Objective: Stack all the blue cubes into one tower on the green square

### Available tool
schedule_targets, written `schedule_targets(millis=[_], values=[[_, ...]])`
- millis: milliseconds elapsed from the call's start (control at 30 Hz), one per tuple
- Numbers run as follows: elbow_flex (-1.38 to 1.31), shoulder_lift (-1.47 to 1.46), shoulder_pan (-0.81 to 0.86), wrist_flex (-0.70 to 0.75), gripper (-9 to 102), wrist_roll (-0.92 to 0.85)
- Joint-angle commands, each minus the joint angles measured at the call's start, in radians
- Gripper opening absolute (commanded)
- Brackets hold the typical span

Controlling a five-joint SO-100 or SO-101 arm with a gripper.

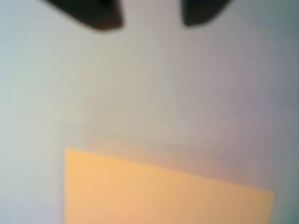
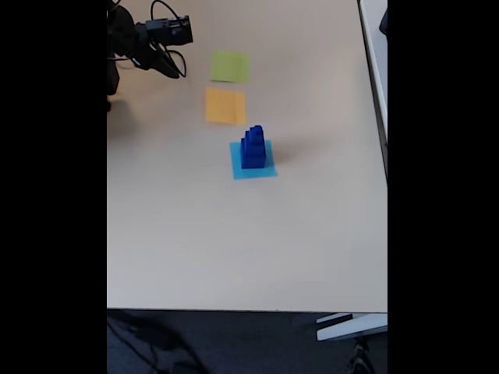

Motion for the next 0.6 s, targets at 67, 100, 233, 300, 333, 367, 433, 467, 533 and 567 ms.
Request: schedule_targets(millis=[67,100,233,300,333,367,433,467,533,567], values=[[-0.183,-0.155,0.02,-0.005,5,0.058],[-0.219,-0.187,0.023,-0.003,5,0.064],[-0.347,-0.311,0.051,0.002,5,0.067],[-0.399,-0.364,0.055,0.002,6,0.071],[-0.42,-0.387,0.055,-0.003,7,0.074],[-0.442,-0.407,0.052,-0.005,8,0.074],[-0.477,-0.437,0.048,-0.009,9,0.078],[-0.486,-0.446,0.048,-0.017,10,0.078],[-0.488,-0.448,0.044,-0.046,11,0.078],[-0.492,-0.454,0.043,-0.054,11,0.08]])
